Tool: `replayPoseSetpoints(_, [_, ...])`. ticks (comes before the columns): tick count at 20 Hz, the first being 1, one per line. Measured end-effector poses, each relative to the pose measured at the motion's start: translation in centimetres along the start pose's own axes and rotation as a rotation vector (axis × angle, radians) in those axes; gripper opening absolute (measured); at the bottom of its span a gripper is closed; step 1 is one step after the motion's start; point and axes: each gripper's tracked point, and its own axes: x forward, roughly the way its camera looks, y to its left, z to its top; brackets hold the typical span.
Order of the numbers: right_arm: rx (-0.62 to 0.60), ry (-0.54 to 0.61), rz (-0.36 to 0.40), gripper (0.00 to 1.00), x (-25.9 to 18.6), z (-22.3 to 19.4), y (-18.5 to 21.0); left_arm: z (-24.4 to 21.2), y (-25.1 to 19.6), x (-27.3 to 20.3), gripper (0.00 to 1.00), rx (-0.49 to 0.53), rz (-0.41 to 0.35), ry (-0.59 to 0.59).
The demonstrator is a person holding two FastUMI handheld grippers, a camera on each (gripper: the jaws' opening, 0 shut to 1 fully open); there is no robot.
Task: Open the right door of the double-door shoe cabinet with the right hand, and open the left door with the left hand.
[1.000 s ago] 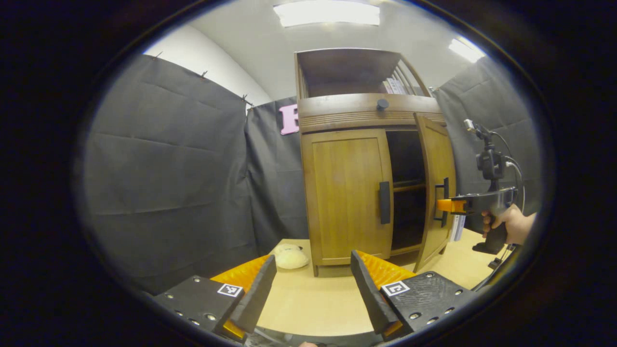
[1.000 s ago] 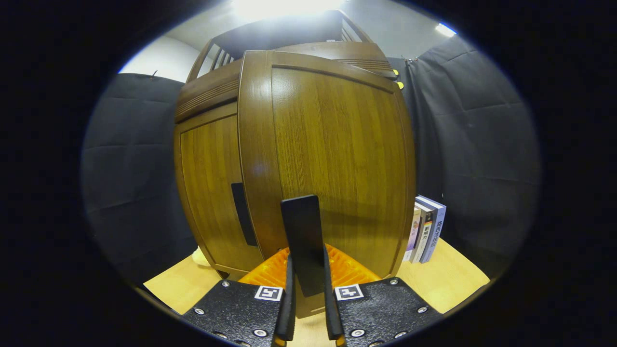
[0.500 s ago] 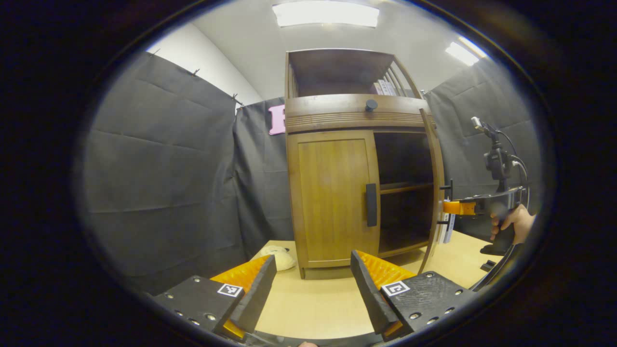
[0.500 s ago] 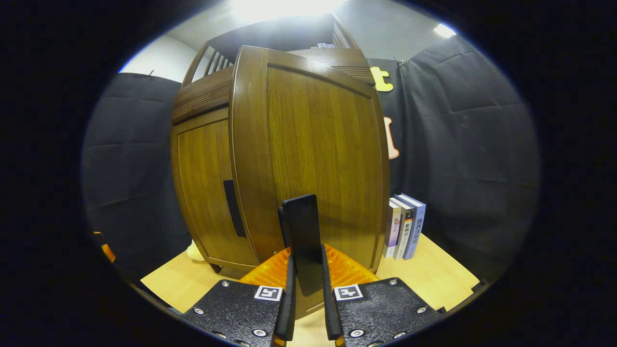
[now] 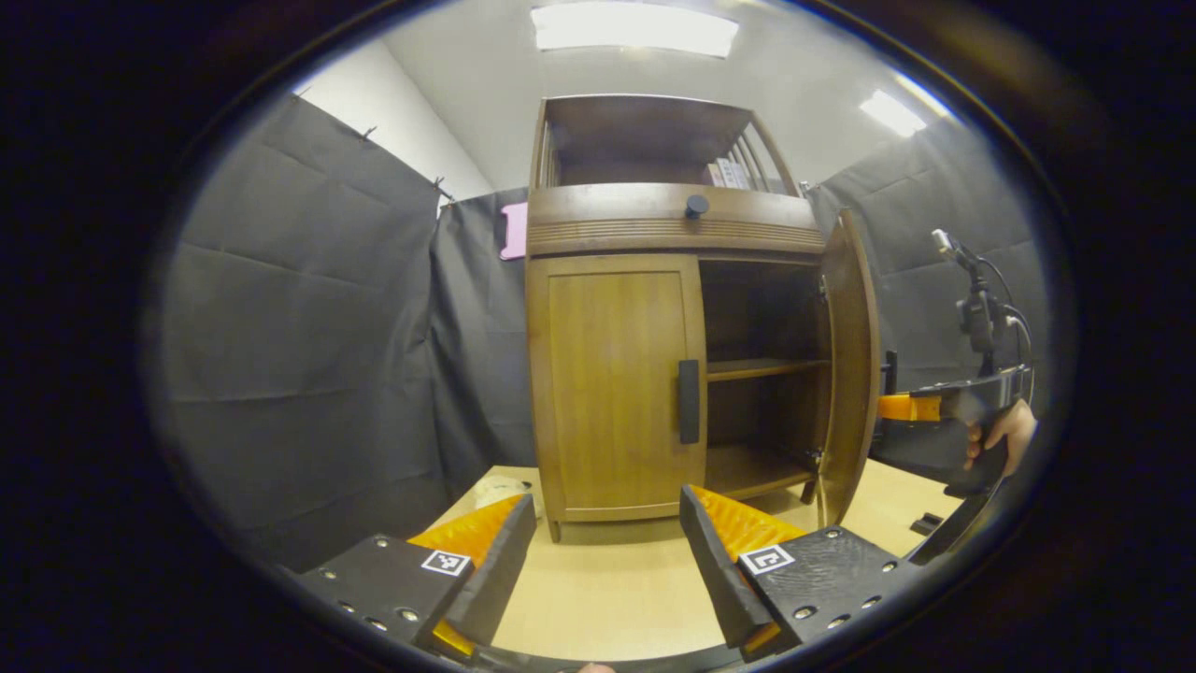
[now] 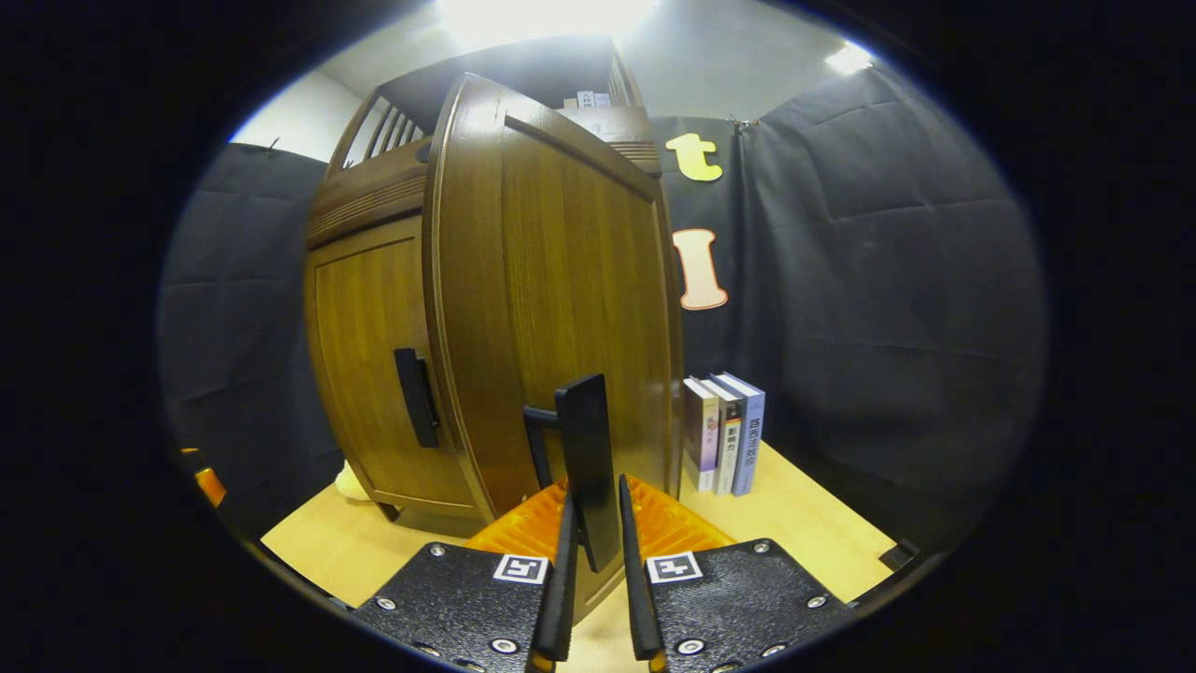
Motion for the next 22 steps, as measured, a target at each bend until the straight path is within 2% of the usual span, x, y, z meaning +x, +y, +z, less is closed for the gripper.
replayPoseSetpoints(4, [0.025,-0.003,-0.071,0.25,-0.6,0.5,-0.8,-0.1,-1.5,0.4,0.88,-0.019,-0.026,0.005])
replayPoseSetpoints(5, [0.032,-0.008,-0.1,0.24,-0.4,0.8,-1.8,-0.1,-2.0,0.6,0.94,-0.023,-0.032,0.006])
replayPoseSetpoints(6, [0.033,-0.008,-0.121,0.2,-0.6,0.8,-3.1,-0.1,-2.4,0.7,0.88,-0.025,-0.039,0.007])
replayPoseSetpoints(7, [0.036,-0.007,-0.143,0.2,-1.3,0.7,-4.7,-0.2,-2.6,0.6,0.88,-0.025,-0.046,0.008])
replayPoseSetpoints(9, [0.061,-0.007,-0.177,0.14,-1.2,0.8,-7.0,-0.3,-3.5,0.9,0.89,-0.025,-0.061,0.01])
replayPoseSetpoints(10, [0.077,-0.001,-0.171,0.14,-1.4,0.7,-7.3,-0.3,-4.0,1.0,0.94,-0.027,-0.071,0.012])
replayPoseSetpoints(11, [0.083,-0.003,-0.176,0.07,-1.6,0.7,-7.9,-0.3,-4.5,1.2,0.89,-0.031,-0.081,0.012])
replayPoseSetpoints(12, [0.07,-0.003,-0.182,0.14,-1.8,0.7,-8.3,-0.2,-4.9,1.6,0.89,-0.035,-0.091,0.014])
replayPoseSetpoints(13, [0.054,-0.007,-0.195,0.07,-2.1,0.7,-8.9,-0.3,-5.5,1.9,0.85,-0.038,-0.102,0.018])
replayPoseSetpoints(14, [0.046,-0.012,-0.212,0.14,-2.5,0.7,-9.4,-0.3,-6.0,2.3,0.88,-0.04,-0.111,0.02])
replayPoseSetpoints(19, [0.017,-0.046,-0.326,0.14,-4.7,1.1,-13.4,0.6,-8.0,4.9,0.88,-0.029,-0.152,-0.011])
replayPoseSetpoints(22, [0.035,-0.061,-0.324,0.14,-5.8,1.1,-13.8,1.9,-8.7,8.5,0.88,-0.029,-0.154,-0.037])
